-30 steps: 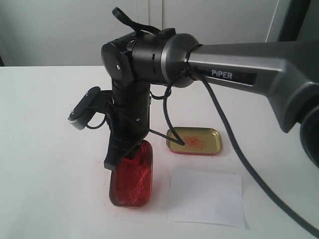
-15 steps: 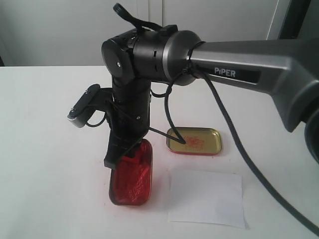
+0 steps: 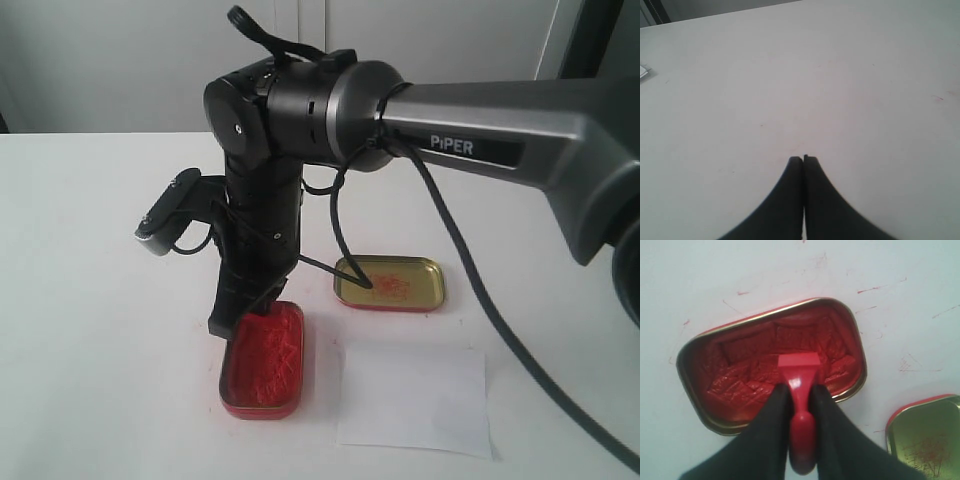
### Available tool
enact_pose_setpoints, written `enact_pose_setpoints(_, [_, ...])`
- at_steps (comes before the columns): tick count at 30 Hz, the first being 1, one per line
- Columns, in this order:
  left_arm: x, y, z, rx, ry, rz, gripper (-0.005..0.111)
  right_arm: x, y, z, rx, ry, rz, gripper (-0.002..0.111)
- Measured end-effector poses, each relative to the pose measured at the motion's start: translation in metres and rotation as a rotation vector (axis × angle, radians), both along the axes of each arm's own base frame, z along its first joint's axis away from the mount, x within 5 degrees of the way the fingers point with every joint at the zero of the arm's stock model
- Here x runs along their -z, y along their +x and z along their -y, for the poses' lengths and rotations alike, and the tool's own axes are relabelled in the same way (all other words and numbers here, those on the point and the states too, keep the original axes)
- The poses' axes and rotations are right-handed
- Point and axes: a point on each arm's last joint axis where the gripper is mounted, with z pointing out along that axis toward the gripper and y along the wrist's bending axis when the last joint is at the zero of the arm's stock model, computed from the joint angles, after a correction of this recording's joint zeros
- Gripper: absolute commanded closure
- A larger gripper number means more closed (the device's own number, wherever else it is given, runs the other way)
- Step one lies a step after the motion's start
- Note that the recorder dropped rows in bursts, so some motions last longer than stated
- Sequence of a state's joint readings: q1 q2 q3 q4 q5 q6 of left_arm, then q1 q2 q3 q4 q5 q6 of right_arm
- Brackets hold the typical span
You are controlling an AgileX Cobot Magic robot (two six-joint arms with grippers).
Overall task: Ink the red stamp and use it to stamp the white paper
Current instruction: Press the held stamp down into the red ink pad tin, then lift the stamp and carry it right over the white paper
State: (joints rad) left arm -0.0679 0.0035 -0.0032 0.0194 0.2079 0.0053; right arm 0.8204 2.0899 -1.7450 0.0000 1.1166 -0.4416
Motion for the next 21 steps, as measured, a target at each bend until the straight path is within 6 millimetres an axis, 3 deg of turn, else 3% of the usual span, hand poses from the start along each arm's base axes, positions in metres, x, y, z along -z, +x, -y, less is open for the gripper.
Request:
enact_pose_setpoints(11, [0.000,0.000,0.000,0.000,0.000,0.000,0.107,0.000,0.003,0.015,0.140,-0.049,-0.078,0.108])
enact_pose_setpoints(21, [0.000,0.000,0.000,0.000,0.000,0.000,0.107,-0.008,0.011,0.065,0.330,-0.060,-0.121,0.108])
